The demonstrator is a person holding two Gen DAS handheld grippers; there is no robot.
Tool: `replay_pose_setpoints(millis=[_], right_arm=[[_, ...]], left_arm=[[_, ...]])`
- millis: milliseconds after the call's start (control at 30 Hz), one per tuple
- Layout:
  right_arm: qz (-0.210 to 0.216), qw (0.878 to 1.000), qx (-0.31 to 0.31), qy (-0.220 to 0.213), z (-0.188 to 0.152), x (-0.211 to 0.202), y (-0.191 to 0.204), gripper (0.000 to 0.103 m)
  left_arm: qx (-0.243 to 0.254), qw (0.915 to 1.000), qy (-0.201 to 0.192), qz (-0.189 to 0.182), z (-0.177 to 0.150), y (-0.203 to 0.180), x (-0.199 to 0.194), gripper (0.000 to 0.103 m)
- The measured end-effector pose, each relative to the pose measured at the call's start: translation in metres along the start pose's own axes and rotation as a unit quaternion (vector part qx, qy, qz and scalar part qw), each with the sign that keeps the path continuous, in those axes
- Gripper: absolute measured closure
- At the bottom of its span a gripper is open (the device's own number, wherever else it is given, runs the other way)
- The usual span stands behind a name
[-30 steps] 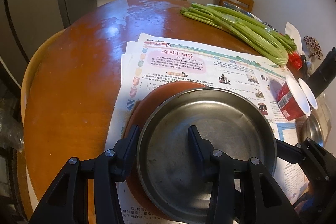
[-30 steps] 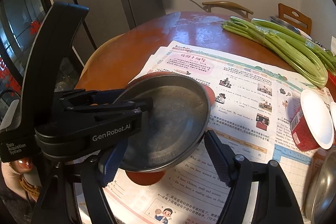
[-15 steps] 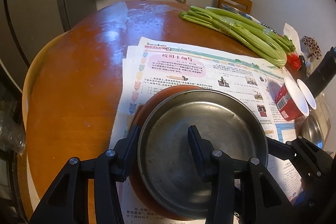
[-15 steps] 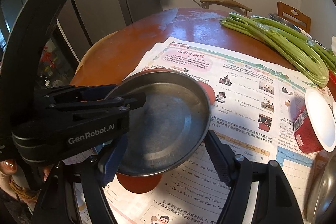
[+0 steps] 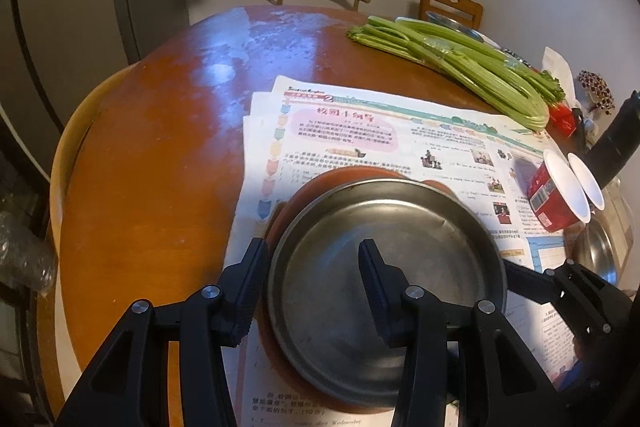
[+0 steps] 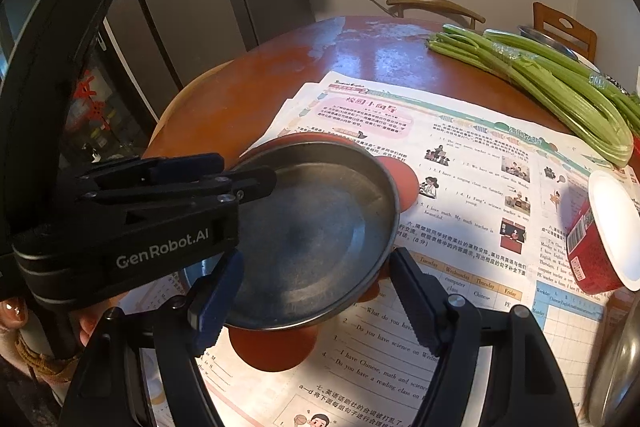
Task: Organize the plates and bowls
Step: 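Lower the steel plate onto the orange plate with the left tool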
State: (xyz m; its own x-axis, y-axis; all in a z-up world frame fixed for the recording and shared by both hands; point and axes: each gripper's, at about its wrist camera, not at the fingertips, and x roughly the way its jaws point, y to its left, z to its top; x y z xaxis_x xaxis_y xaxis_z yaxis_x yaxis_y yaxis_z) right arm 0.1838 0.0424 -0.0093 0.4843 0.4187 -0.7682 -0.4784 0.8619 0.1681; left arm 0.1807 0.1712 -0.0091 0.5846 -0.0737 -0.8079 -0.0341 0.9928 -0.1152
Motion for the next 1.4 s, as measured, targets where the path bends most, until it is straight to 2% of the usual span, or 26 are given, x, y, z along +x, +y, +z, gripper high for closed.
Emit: replay_pose_setpoints(millis=[200, 533, 967, 1400], right_arm=[[0.005, 1.000, 0.000, -0.015, 0.002, -0.008, -0.002, 0.028], [0.012, 0.999, 0.028, -0.035, 0.002, -0.028, -0.022, 0.027], [0.025, 0.999, 0.029, -0.024, -0.013, -0.038, -0.028, 0.027], [0.032, 0.999, 0.032, -0.003, -0.022, -0.029, -0.030, 0.028]], left_arm=[[-0.029, 0.9995, -0.008, -0.002, -0.003, 0.017, -0.012, 0.053], [-0.073, 0.9968, 0.014, -0.028, -0.024, 0.034, -0.012, 0.051], [-0.085, 0.9938, 0.041, -0.059, -0.036, 0.019, 0.002, 0.051], [-0.066, 0.9959, 0.043, -0.045, -0.021, -0.005, 0.015, 0.050]])
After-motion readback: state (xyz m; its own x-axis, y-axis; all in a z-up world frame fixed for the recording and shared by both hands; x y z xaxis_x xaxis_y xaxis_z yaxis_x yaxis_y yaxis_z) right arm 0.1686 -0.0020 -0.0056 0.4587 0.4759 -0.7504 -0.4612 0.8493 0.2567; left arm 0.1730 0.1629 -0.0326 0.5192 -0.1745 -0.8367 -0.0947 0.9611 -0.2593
